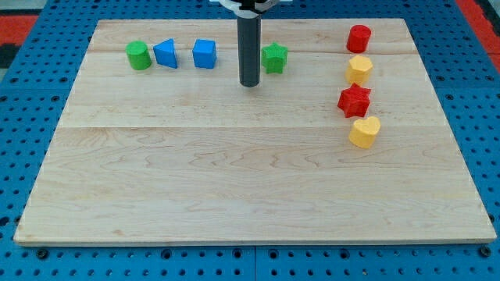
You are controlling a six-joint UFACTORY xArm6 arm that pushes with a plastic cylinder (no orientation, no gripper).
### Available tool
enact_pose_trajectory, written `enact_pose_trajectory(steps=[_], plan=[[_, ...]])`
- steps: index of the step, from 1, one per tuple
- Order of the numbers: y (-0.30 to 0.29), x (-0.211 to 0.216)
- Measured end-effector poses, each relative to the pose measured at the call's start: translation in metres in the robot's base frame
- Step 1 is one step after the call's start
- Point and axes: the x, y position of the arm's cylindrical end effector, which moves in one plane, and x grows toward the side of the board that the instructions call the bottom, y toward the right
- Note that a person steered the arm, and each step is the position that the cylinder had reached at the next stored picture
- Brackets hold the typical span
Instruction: Move your arm to the left of the red star
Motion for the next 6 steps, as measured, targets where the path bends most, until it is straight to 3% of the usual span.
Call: enact_pose_trajectory(steps=[2,3,6], plan=[[0.0,-0.019],[-0.002,0.022],[0.053,0.026]])
